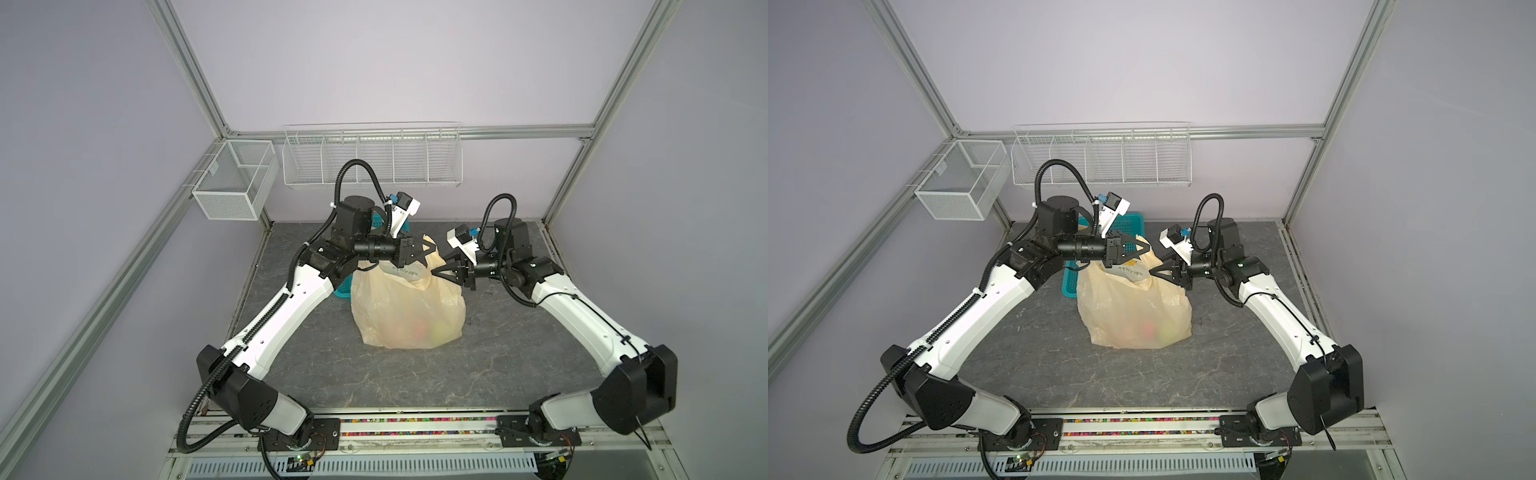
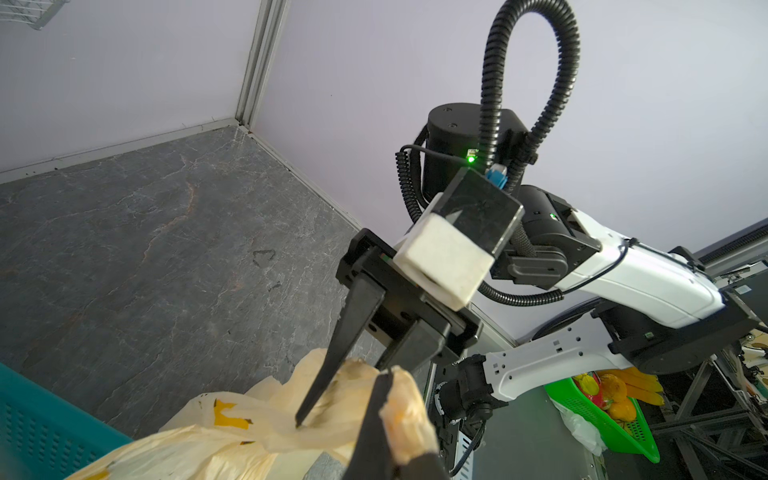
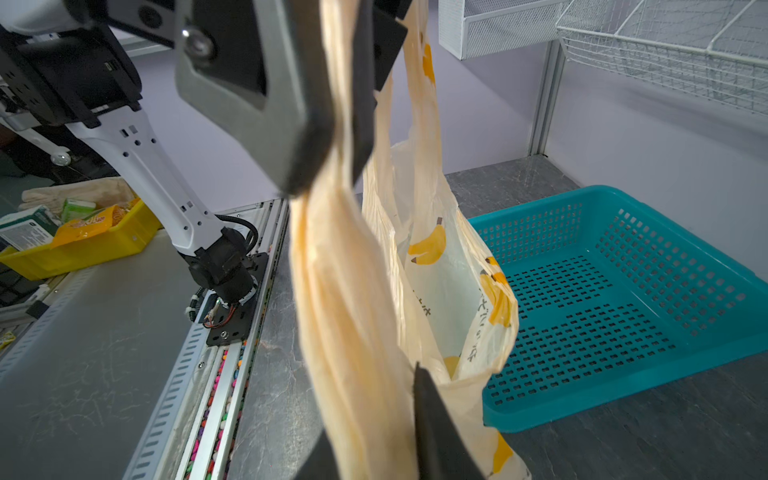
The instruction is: Place the fake fruits into the plastic bag and tie a complex knot
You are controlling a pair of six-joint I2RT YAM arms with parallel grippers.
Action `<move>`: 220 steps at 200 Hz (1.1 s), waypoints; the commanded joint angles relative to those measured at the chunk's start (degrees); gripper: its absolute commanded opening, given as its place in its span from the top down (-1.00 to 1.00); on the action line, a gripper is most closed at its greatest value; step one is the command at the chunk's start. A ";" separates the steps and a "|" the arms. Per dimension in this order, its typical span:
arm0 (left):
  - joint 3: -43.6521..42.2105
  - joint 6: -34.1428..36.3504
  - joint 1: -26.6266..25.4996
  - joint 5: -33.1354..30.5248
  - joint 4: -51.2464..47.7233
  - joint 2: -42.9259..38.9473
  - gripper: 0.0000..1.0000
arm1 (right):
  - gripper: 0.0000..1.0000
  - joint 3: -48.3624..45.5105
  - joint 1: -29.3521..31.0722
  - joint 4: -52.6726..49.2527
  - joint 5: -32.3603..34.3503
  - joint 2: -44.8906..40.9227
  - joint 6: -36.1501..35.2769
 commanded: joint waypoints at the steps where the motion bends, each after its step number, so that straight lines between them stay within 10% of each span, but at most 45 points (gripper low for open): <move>1: 2.23 1.18 0.30 -0.44 -0.59 0.61 0.97 | 0.70 -2.13 -0.42 3.12 -0.75 -0.74 0.44; 59: -1.78 7.54 0.30 -6.98 -0.26 -6.47 -0.35 | 0.87 -5.58 -1.29 7.89 3.24 -3.05 4.60; 114: -14.39 15.28 0.86 -15.02 -2.30 -23.88 -0.55 | 0.87 -5.93 -1.81 9.31 5.80 -3.23 7.37; 150: -24.59 14.56 10.73 -16.44 -1.65 -34.31 -0.67 | 0.87 -5.95 -1.92 9.44 6.53 -3.05 7.72; 220: -25.47 24.27 23.45 -2.74 -1.83 -23.80 -0.70 | 0.87 -5.77 -1.95 9.49 6.43 -2.95 7.95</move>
